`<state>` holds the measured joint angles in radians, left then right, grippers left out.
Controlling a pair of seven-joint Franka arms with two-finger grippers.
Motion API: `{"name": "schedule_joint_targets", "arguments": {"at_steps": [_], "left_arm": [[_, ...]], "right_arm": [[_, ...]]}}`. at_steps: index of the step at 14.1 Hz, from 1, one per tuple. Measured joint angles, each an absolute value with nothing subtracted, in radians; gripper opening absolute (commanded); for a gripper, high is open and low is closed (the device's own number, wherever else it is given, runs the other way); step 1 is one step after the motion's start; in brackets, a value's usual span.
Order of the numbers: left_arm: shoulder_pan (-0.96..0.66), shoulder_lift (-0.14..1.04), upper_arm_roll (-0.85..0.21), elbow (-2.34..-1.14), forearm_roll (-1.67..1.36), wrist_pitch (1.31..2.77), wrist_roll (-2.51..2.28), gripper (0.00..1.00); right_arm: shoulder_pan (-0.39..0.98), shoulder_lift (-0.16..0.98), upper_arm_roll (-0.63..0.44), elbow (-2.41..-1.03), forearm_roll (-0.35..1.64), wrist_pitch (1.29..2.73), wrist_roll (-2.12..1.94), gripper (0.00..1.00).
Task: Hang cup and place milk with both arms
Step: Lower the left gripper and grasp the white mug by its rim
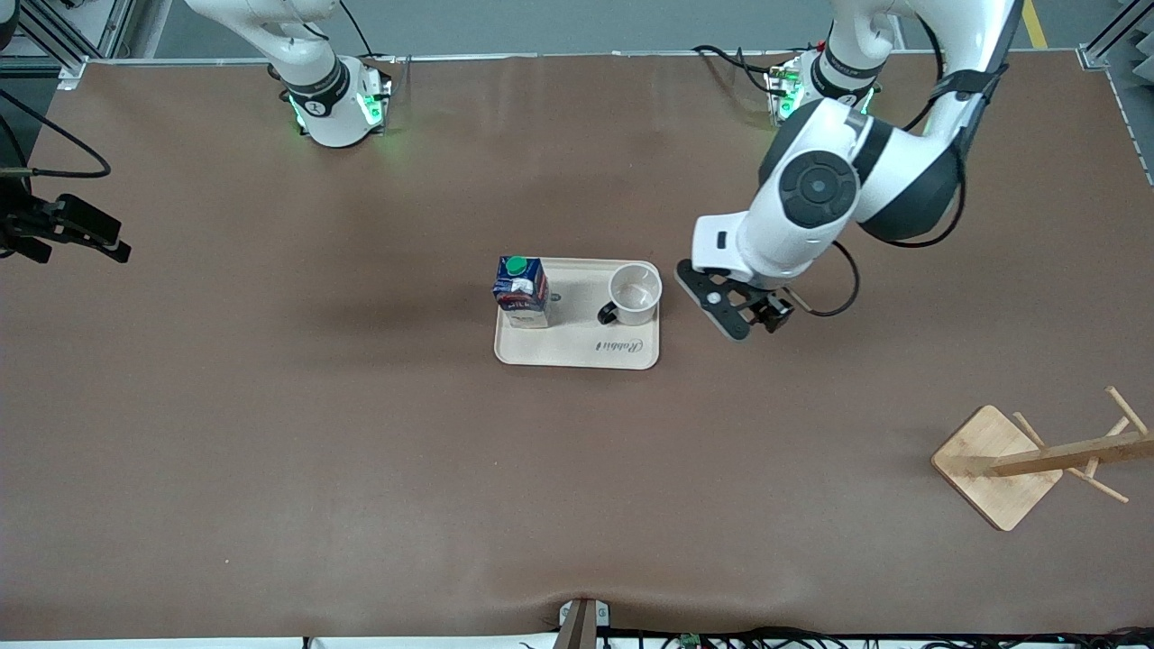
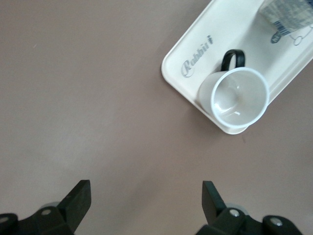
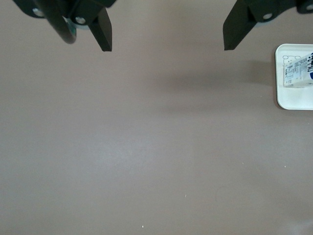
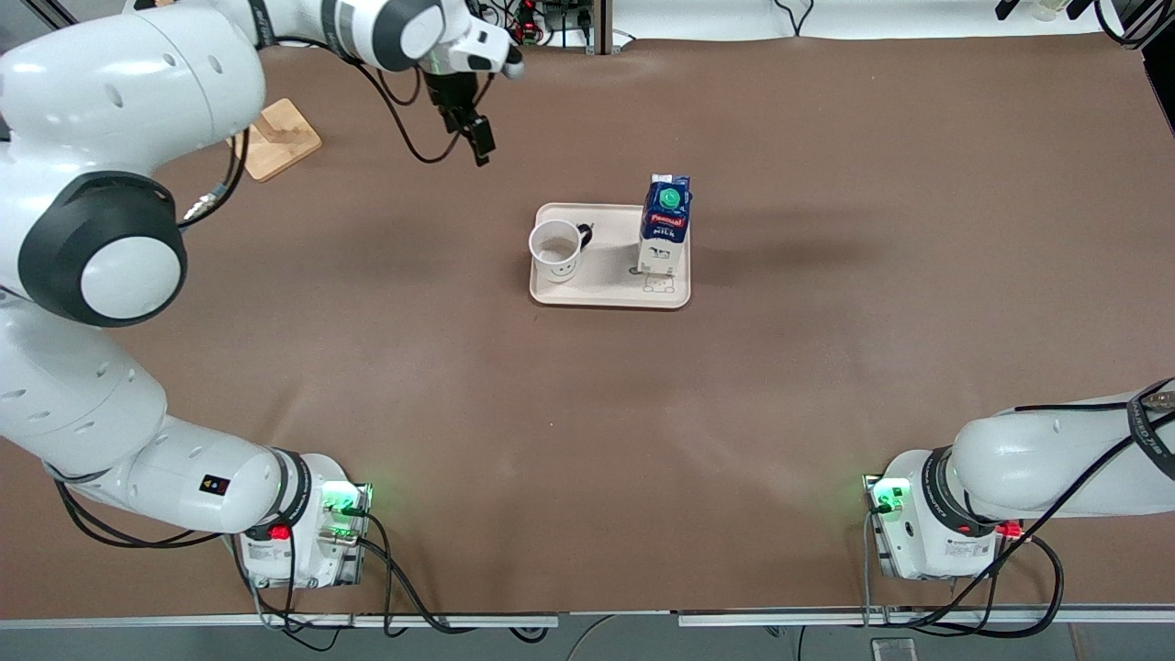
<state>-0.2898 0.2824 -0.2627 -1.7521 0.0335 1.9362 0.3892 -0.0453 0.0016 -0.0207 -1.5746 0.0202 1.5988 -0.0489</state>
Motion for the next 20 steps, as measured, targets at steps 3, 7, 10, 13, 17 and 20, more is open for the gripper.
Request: {"name": "schedule_joint_targets", "arguments": {"at_steps": [3, 7, 10, 13, 17, 20], "left_arm": [[-0.326, 0.313, -0.263, -1.757, 0.051, 1.971, 0.430, 1.00], [-0.356, 0.369, -0.283, -1.758, 0.107, 2.037, 0.448, 1.00], [-0.382, 0.425, -0.287, -1.762, 0.109, 2.115, 0.449, 1.00], [-0.407, 0.475, -0.287, -1.762, 0.109, 2.165, 0.443, 1.00], [-0.413, 0.525, -0.287, -1.764, 0.109, 2.219, 0.421, 1.00], [-0.419, 0.572, -0.287, -1.765, 0.109, 2.240, 0.385, 1.00]], "right_arm": [[-0.045, 0.004, -0.021, -1.575, 0.020, 1.603, -0.049, 1.00], [-0.045, 0.010, -0.018, -1.574, 0.020, 1.603, -0.049, 1.00], [-0.045, 0.014, -0.016, -1.574, 0.021, 1.602, -0.049, 1.00], [-0.043, 0.015, -0.006, -1.574, 0.021, 1.601, -0.049, 1.00], [-0.025, 0.016, 0.002, -1.569, 0.022, 1.588, -0.049, 1.00], [-0.006, 0.033, 0.003, -1.571, 0.022, 1.571, -0.049, 1.00]]}}
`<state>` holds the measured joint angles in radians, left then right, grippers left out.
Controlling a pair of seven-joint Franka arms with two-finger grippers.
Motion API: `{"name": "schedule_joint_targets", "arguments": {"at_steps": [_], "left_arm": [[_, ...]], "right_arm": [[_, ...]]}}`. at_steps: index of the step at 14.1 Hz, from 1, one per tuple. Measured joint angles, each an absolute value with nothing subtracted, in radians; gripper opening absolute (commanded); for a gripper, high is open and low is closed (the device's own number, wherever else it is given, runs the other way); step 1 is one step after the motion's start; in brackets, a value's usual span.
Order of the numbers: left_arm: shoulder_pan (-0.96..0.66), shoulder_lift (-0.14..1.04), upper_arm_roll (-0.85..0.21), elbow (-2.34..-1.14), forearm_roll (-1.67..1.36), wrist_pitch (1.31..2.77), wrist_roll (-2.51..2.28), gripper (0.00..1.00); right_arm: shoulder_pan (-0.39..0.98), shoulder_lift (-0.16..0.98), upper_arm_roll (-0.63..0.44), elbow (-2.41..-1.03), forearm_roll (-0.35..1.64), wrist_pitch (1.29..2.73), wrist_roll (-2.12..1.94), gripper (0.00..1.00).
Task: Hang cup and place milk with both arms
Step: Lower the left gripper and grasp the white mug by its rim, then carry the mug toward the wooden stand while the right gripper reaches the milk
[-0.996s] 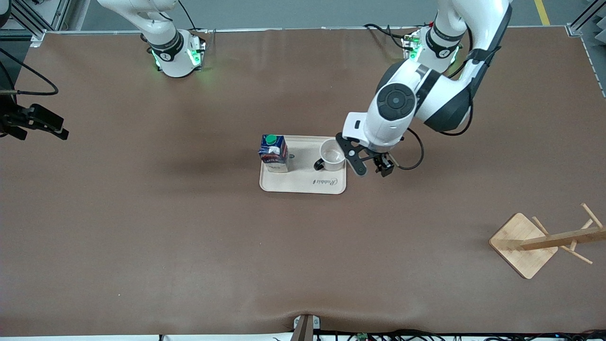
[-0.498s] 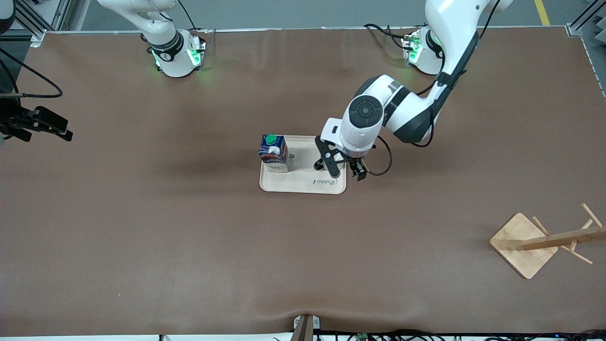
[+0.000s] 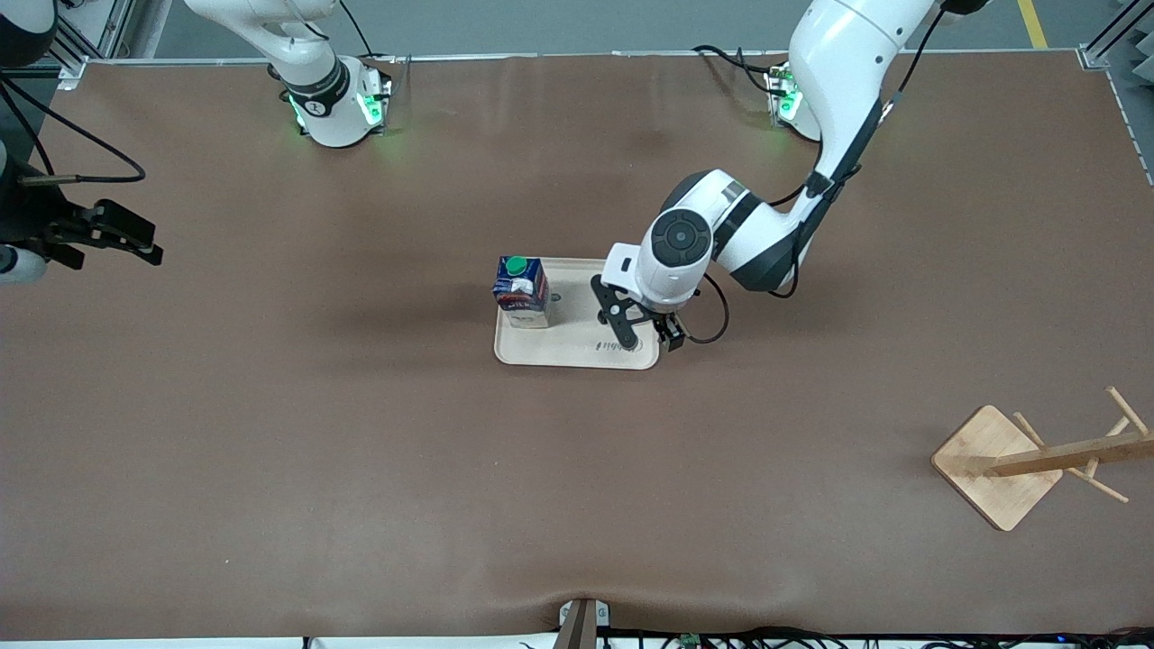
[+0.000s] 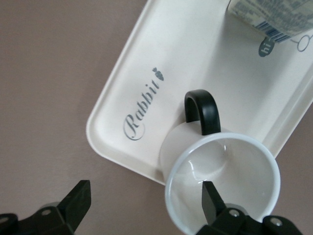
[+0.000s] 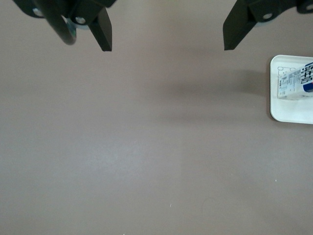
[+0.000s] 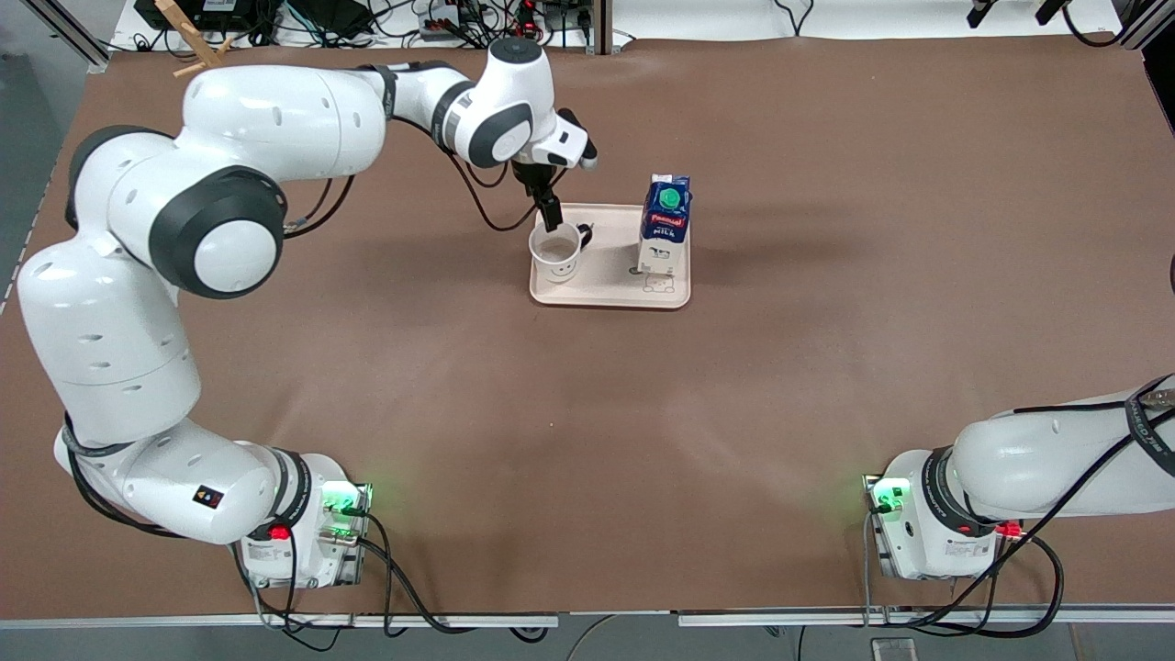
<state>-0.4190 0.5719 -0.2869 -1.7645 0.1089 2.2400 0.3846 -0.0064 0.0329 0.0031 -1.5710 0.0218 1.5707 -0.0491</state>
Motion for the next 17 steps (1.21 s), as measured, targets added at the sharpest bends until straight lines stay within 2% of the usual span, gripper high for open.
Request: {"name": "schedule_joint_targets", "arguments": {"at_steps": [2, 3, 4, 6, 11, 17], "left_arm": [[-0.432, 0.590, -0.287, -1.765, 0.109, 2.244, 0.371, 0.93], [-0.439, 0.594, -0.287, -1.765, 0.109, 2.244, 0.370, 0.83], [-0.447, 0.598, -0.287, -1.765, 0.109, 2.245, 0.368, 0.66], [-0.460, 0.603, -0.287, -1.765, 0.109, 2.245, 0.363, 0.50], [-0.462, 0.611, -0.282, -1.765, 0.109, 2.245, 0.362, 0.00], [-0.458, 0.606, -0.280, -1.739, 0.110, 2.237, 0.343, 0.00]], "right_arm": [[0.000, 0.070, 0.003, -1.572, 0.022, 1.553, -0.049, 1.00], [0.000, 0.087, 0.003, -1.572, 0.022, 1.547, -0.049, 1.00], [0.000, 0.101, 0.003, -1.572, 0.022, 1.540, -0.049, 1.00], [0.002, 0.121, 0.003, -1.572, 0.022, 1.500, -0.049, 1.00], [-0.002, 0.187, -0.002, -1.573, 0.022, 1.433, -0.049, 1.00], [0.028, 0.203, 0.002, -1.570, 0.022, 1.430, -0.049, 1.00]]}}
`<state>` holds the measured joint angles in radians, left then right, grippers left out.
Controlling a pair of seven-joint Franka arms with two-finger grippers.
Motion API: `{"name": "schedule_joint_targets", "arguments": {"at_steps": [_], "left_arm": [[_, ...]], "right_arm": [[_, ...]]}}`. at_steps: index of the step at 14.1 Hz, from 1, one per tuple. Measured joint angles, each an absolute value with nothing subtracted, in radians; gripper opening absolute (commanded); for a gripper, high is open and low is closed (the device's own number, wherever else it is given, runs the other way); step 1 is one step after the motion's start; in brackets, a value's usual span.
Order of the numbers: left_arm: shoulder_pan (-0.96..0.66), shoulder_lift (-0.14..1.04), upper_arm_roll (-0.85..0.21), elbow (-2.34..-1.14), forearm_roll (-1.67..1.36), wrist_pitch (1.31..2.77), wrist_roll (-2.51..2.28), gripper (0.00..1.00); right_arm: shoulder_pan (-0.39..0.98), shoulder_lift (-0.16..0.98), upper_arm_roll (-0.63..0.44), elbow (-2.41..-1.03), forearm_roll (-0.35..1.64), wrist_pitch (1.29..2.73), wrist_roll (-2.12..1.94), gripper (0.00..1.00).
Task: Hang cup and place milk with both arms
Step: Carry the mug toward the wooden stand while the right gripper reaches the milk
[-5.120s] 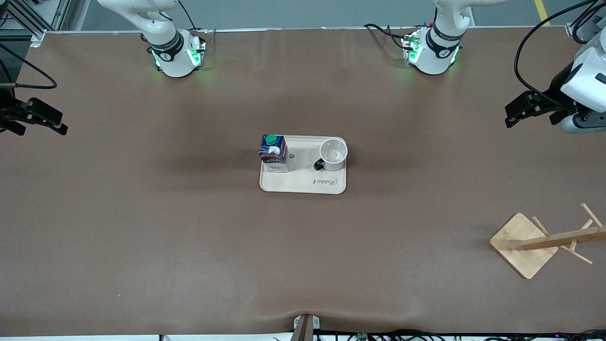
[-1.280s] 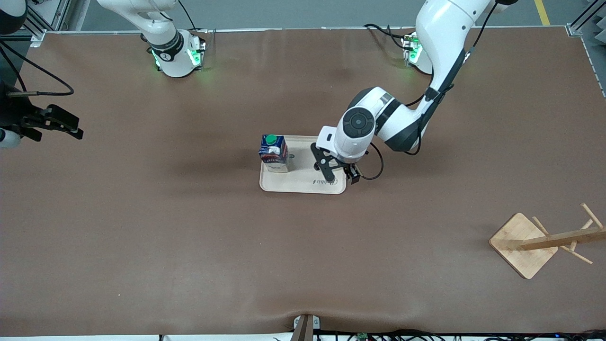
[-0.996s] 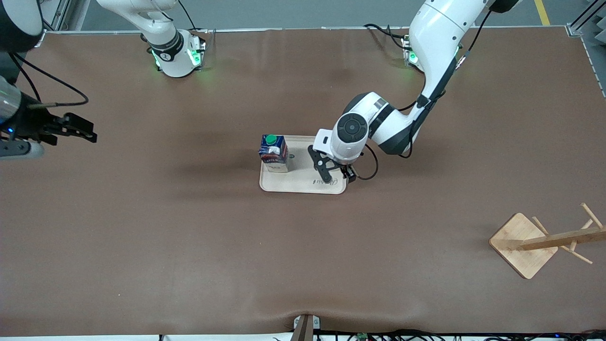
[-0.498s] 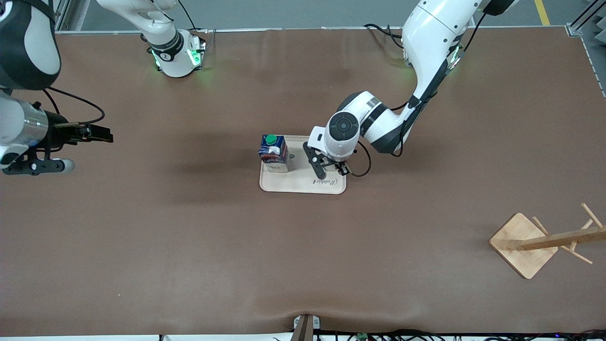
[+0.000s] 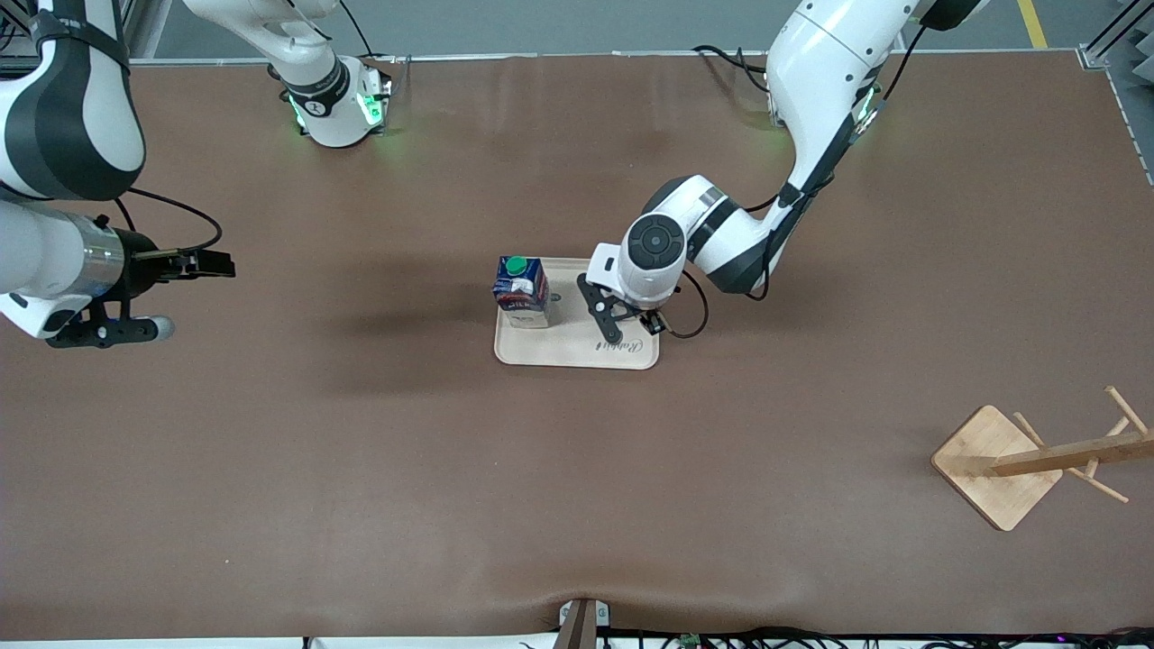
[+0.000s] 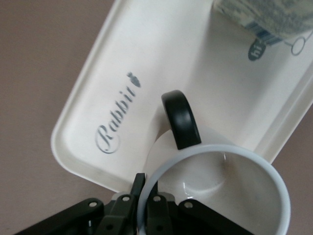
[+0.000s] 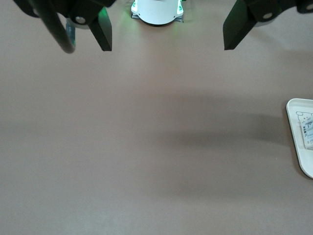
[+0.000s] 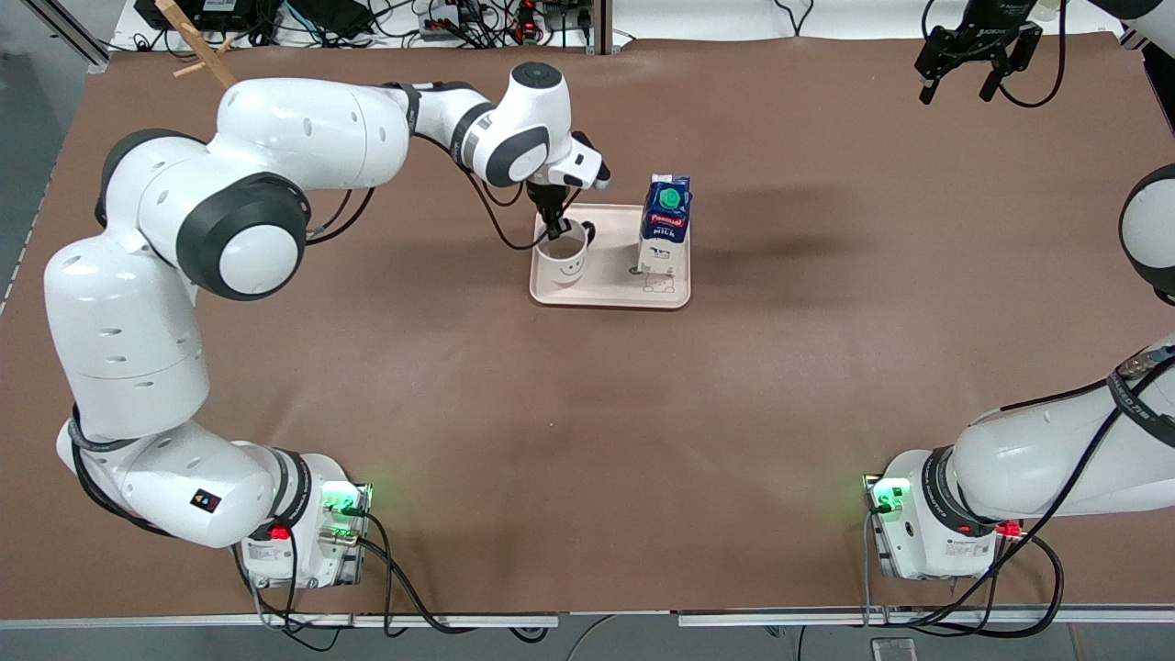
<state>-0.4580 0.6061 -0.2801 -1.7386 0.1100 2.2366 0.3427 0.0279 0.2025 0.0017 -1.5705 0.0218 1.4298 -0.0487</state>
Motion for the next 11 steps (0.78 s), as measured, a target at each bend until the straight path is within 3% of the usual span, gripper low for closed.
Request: {"name": "schedule_joint_targets", "arguments": {"at_steps": [6, 11], "left_arm": [[-0.406, 0.539, -0.272, -1.496, 0.110, 1.891, 0.247, 0.00], [-0.263, 0.467, -0.270, -1.424, 0.108, 1.803, 0.173, 0.00]], "right_arm": [[0.130, 0.221, 0.005, -1.555, 0.024, 1.437, 0.039, 1.00], [0.363, 0.230, 0.013, -1.544, 0.082, 1.448, 0.364, 1.00]]}}
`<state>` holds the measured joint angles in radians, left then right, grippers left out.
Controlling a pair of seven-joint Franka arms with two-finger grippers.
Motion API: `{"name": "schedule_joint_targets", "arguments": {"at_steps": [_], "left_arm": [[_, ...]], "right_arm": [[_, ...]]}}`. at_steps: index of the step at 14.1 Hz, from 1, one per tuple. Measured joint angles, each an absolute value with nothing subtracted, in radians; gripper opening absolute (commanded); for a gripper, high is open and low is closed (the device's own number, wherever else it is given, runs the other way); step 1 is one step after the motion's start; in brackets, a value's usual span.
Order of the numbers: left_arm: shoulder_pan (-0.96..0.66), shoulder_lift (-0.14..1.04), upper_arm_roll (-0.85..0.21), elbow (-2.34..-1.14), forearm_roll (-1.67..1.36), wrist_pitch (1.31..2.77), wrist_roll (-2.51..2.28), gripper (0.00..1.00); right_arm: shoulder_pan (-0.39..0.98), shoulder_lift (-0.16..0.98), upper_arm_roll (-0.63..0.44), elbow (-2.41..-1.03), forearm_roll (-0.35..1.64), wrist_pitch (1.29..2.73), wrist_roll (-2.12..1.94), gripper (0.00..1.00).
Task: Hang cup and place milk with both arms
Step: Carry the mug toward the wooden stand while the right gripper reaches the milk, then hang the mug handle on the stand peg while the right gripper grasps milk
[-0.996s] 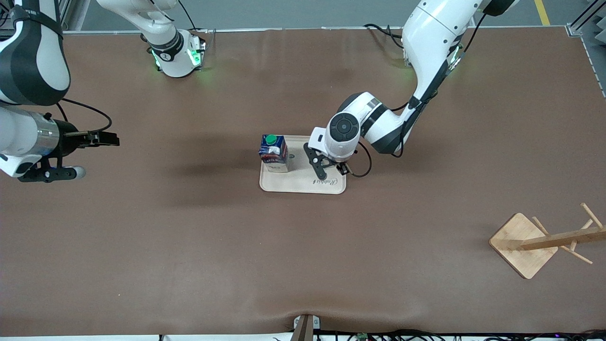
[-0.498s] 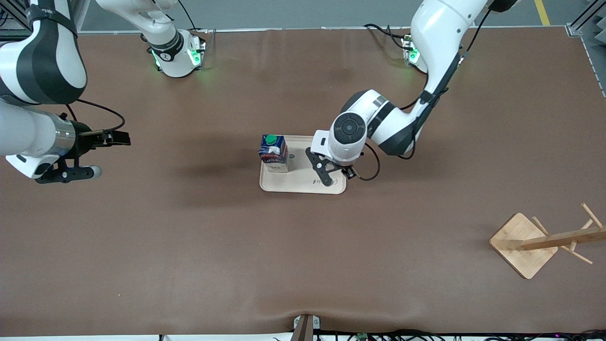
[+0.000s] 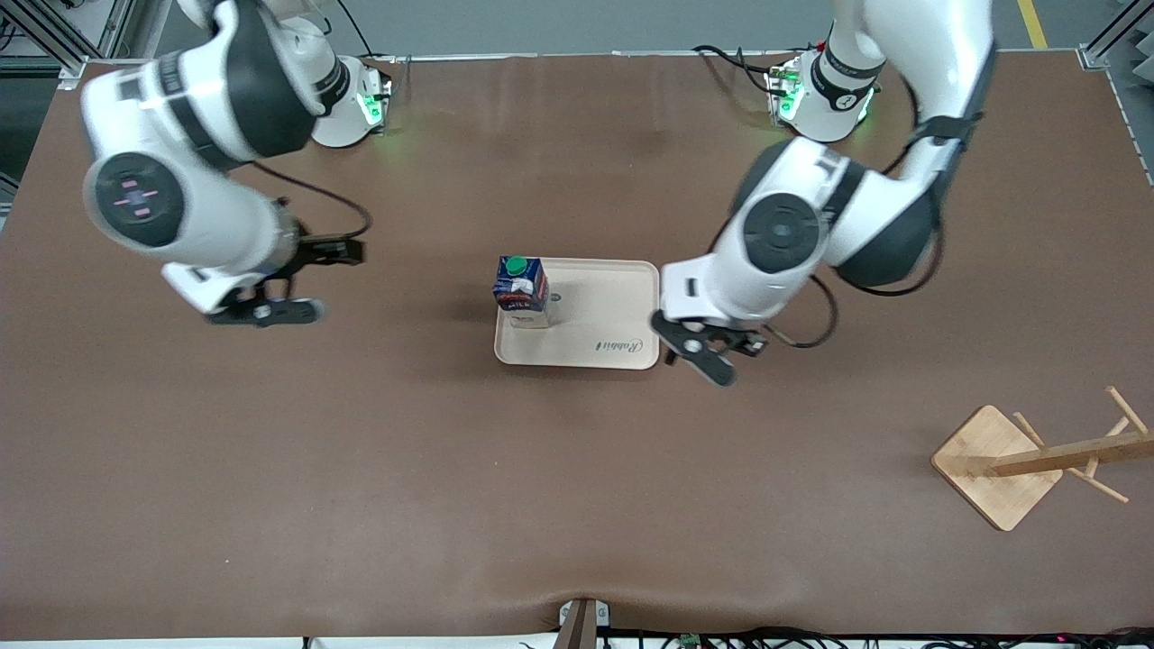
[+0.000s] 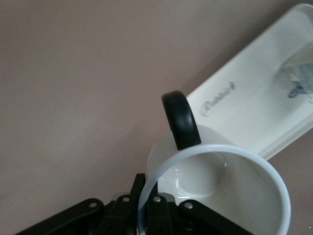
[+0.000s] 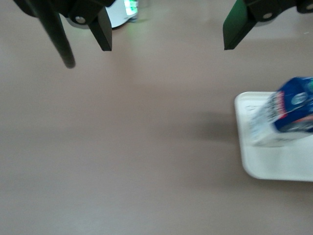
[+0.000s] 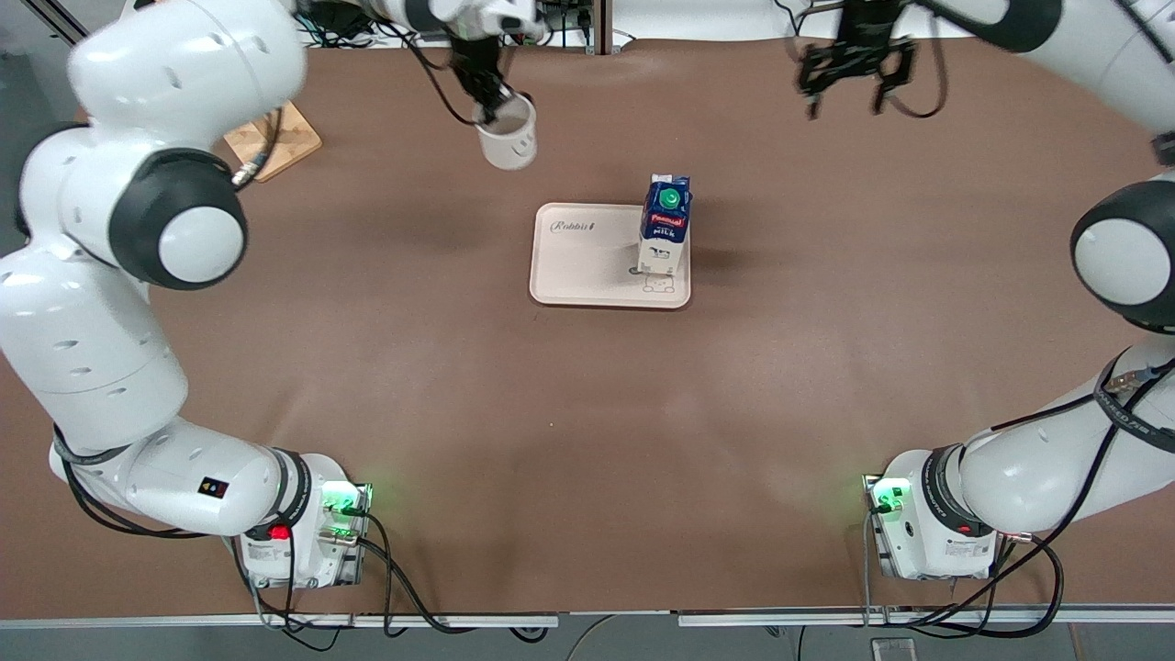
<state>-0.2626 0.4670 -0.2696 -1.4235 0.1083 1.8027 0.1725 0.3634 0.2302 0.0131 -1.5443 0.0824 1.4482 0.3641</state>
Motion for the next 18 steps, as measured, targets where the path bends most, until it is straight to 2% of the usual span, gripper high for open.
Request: {"name": "schedule_joint_targets", "arguments": {"at_steps": [4, 7, 10, 12, 16, 18], "left_arm": [[-0.123, 0.431, -0.269, -1.421, 0.087, 1.781, 0.135, 0.00], [-0.018, 0.413, -0.271, -1.420, 0.086, 1.781, 0.131, 0.00], [0.036, 0.396, -0.270, -1.420, 0.086, 1.781, 0.128, 0.00], [0.078, 0.392, -0.273, -1.420, 0.081, 1.783, 0.121, 0.00], [0.207, 0.374, -0.278, -1.414, -0.001, 1.788, 0.156, 0.00], [0.270, 0.356, -0.279, -1.414, -0.042, 1.789, 0.246, 0.00]], "right_arm": [[0.480, 0.288, 0.014, -1.558, 0.242, 1.576, 0.432, 1.00], [0.581, 0.325, 0.015, -1.629, 0.255, 1.771, 0.584, 1.00], [0.671, 0.336, 0.015, -1.665, 0.255, 1.842, 0.671, 1.00], [0.689, 0.337, 0.014, -1.674, 0.252, 1.865, 0.694, 1.00], [0.699, 0.339, 0.012, -1.732, 0.146, 2.020, 0.762, 1.00], [0.702, 0.339, 0.011, -1.742, 0.104, 2.036, 0.783, 1.00]]}}
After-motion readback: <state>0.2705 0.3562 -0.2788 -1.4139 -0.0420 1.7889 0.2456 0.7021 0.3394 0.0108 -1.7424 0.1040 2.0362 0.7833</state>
